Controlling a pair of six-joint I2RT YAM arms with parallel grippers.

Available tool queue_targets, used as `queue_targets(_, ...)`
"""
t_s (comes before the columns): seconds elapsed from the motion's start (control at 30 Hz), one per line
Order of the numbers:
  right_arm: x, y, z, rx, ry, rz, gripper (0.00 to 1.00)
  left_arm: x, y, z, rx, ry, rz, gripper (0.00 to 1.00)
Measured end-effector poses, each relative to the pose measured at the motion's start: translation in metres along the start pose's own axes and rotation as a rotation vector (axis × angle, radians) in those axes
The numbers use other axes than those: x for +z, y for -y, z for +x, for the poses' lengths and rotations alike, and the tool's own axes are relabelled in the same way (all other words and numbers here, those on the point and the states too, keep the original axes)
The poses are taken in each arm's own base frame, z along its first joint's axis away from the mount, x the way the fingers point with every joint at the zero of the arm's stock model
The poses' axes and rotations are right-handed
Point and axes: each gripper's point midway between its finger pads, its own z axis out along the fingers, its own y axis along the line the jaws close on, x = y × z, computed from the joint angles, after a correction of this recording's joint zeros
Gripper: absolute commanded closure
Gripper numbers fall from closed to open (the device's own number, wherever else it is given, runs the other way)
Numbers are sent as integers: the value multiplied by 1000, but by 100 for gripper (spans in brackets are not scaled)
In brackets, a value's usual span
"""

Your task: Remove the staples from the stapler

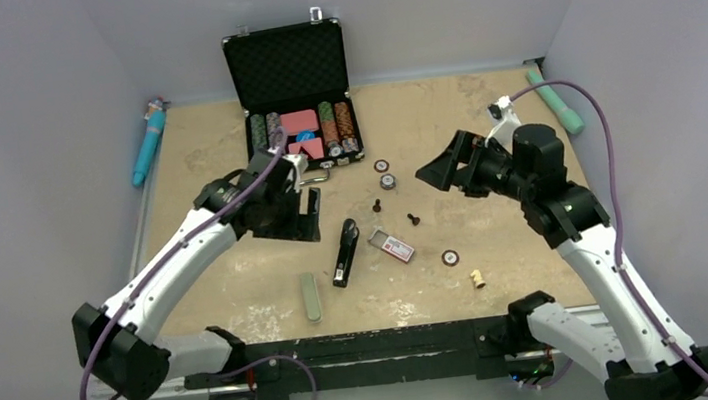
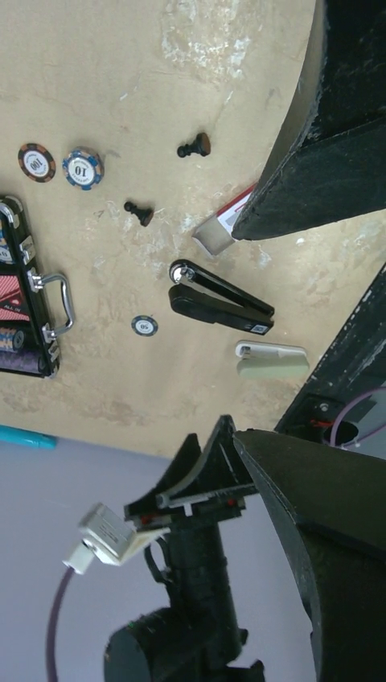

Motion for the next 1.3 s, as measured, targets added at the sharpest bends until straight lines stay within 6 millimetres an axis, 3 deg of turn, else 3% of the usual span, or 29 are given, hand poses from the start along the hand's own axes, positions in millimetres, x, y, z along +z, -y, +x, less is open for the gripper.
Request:
queue_targets(0.2, -21, -8, 3, -4, 42, -33, 2, 30, 28, -13, 116, -37, 13, 14)
queue_targets(0.37, -21, -2, 9, 15, 39, -22, 1, 52, 40, -18, 171, -67, 11, 14)
queue_targets(0.67, 7, 10, 11, 37, -9, 0, 2, 99, 56, -25, 238, -127, -23, 18)
queue_targets(0.83, 21, 19, 17, 35, -54, 23, 1, 123, 62, -13, 274, -184, -51, 20)
queue_targets(1.0, 22, 22, 21, 11, -67, 18, 1, 140, 60, 0, 296, -236, -82, 24)
queue_targets(1.1, 23, 24, 24, 9, -71, 17, 1, 149, 57, 1, 301, -253, -108, 30)
queue_targets(1.2, 23, 25, 25, 7, -73, 18, 1, 155, 54, 3, 305, -264, -123, 43)
queue_targets(1.23, 23, 25, 25, 6, -74, 18, 1, 156, 53, 3, 305, -265, -127, 51)
queue_targets(1.3, 23, 25, 25, 4, -73, 17, 2, 157, 53, 3, 302, -266, -130, 81)
